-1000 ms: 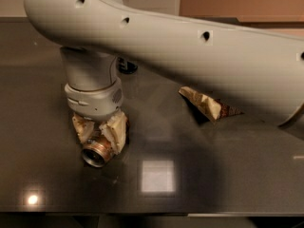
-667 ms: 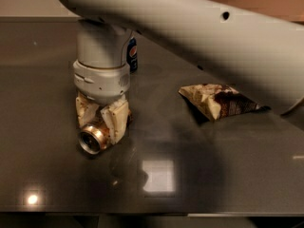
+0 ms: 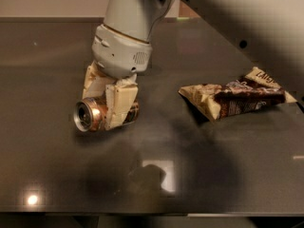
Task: Place orange can upright
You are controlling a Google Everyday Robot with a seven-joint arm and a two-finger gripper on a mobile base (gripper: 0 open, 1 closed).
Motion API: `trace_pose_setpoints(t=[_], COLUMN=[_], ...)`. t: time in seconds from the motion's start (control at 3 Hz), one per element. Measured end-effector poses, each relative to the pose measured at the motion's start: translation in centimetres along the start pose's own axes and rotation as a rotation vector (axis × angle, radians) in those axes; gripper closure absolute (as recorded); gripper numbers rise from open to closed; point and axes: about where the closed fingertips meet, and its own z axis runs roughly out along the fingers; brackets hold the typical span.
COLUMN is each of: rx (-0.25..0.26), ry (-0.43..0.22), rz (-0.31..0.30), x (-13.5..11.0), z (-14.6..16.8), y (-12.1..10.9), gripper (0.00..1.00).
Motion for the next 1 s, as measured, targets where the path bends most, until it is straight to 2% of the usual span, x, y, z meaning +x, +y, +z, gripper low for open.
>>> trace_pose_setpoints(t=[0.33, 1.0], rx=[0.036, 0.083], ry=[-0.135, -0.437], rz=[0.119, 0.275], x=[-0.52, -1.25], z=[-0.64, -0.33], y=[0.85, 1.39], gripper=[1.0, 1.0])
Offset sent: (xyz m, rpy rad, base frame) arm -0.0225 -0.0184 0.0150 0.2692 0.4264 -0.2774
